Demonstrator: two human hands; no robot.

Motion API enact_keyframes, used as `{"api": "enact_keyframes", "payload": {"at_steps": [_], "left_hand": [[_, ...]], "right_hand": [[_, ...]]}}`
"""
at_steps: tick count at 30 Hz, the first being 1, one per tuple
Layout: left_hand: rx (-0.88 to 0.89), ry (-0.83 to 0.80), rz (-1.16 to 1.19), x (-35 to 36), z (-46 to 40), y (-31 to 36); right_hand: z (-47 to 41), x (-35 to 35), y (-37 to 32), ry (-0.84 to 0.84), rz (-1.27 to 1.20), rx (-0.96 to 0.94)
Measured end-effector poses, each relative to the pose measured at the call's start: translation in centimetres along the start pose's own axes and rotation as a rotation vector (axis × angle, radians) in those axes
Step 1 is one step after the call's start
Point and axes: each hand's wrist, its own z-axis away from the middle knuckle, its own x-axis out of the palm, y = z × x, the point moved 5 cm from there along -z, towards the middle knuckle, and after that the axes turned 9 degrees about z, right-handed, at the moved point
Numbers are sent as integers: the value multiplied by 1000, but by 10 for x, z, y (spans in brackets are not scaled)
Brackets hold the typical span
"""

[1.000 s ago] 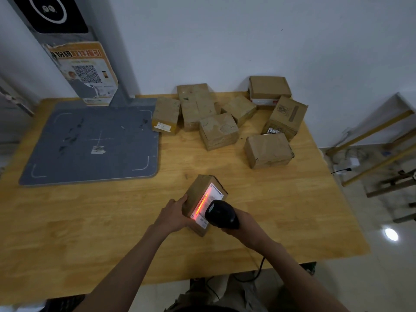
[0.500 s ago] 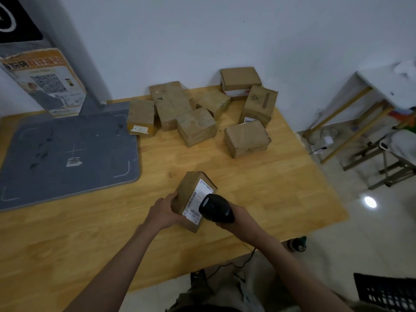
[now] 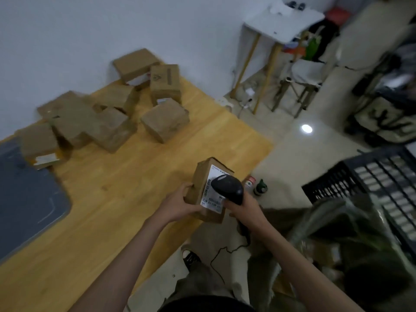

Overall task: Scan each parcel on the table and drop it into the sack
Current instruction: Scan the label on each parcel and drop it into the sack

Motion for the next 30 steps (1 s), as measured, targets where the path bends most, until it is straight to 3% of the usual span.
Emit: {"api": "enact_keyframes", "payload": {"at_steps": [8,18,26,30], "left_hand": [[78,-266,-104,121,25,52],[91,-501,-322,270,59,56],[64,-618,-365,360,60,74],[125,-659,-510,381,60,92]], "right_hand": [[106,-48,90,219,-219,236],[227,-74,201,430,-344,522],[251,-115,263,489,-293,628],[244,-148,275,546,-242,623]]}}
